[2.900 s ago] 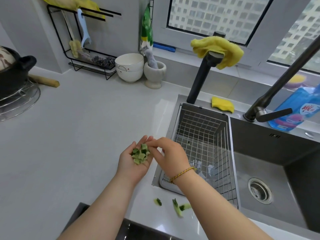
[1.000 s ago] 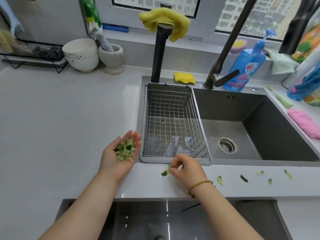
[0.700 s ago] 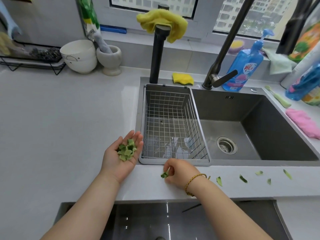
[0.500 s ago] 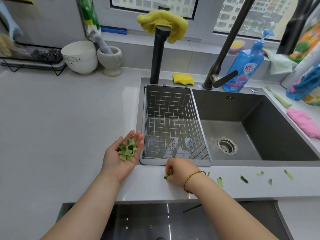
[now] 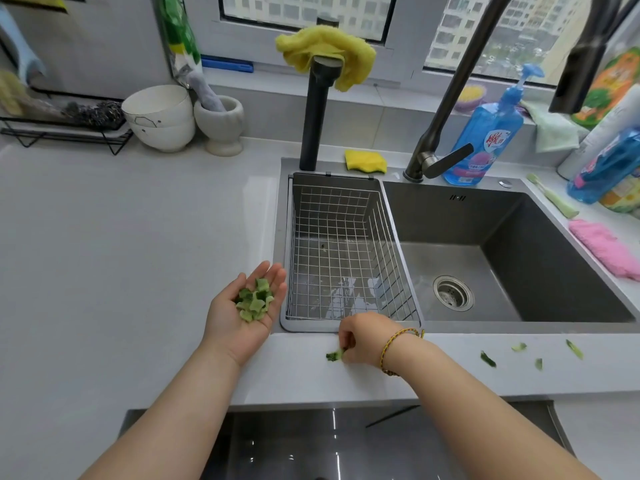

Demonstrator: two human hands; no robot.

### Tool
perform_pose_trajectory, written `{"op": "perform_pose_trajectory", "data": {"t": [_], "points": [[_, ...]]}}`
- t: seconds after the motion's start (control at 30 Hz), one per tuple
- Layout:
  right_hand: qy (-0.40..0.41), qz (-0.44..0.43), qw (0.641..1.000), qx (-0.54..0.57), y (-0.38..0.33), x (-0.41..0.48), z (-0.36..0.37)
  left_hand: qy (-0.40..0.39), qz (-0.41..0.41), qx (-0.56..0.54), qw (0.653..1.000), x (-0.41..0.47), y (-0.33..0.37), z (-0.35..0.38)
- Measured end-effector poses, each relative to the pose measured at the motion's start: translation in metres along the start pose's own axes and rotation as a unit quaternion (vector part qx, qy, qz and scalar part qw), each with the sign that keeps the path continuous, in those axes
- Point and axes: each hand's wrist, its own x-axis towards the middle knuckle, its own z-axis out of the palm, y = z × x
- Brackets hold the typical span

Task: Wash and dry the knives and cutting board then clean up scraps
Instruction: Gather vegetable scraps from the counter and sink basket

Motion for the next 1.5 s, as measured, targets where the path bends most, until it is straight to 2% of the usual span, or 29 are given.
{"op": "perform_pose_trajectory", "data": {"t": [0.23, 0.37, 0.5, 0.6, 0.77, 0.9, 1.07, 1.17, 1.3, 1.4, 1.5], "points": [[0.016, -0.001, 1.0, 0.014, 0.002, -0.002, 0.002, 0.001, 0.004, 0.001, 1.0, 0.0, 0.002, 0.0], [0.069, -0.001, 0.991, 0.112, 0.013, -0.004, 0.008, -0.001, 0.003, 0.0, 1.0, 0.002, 0.0, -0.002], [0.147, -0.031, 0.953, 0.263, 0.011, -0.014, -0.005, -0.008, -0.013, -0.009, 1.0, 0.005, -0.008, 0.0], [0.232, -0.078, 0.916, 0.317, -0.005, -0.017, -0.016, -0.021, -0.029, -0.005, 0.999, 0.008, -0.021, 0.009], [0.318, -0.09, 0.896, 0.295, -0.037, -0.009, -0.026, -0.04, -0.042, -0.007, 0.998, 0.017, -0.037, 0.026], [0.355, -0.052, 0.92, 0.16, -0.043, -0.009, -0.03, -0.057, -0.064, -0.013, 0.996, 0.02, -0.043, 0.037], [0.426, -0.03, 0.9, 0.088, -0.035, -0.002, -0.027, -0.04, -0.093, -0.025, 0.995, 0.024, -0.046, 0.043], [0.474, 0.019, 0.876, 0.09, -0.031, -0.001, -0.026, -0.03, -0.12, -0.026, 0.992, 0.026, -0.048, 0.047], [0.469, 0.044, 0.869, 0.152, -0.023, 0.0, -0.023, -0.029, -0.133, 0.017, 0.991, 0.036, -0.054, 0.045], [0.508, 0.056, 0.84, 0.183, -0.009, -0.007, -0.021, -0.034, -0.141, 0.016, 0.989, 0.04, -0.061, 0.044], [0.466, 0.116, 0.855, 0.196, 0.025, -0.021, -0.012, -0.04, -0.14, 0.013, 0.989, 0.044, -0.071, 0.041]]}}
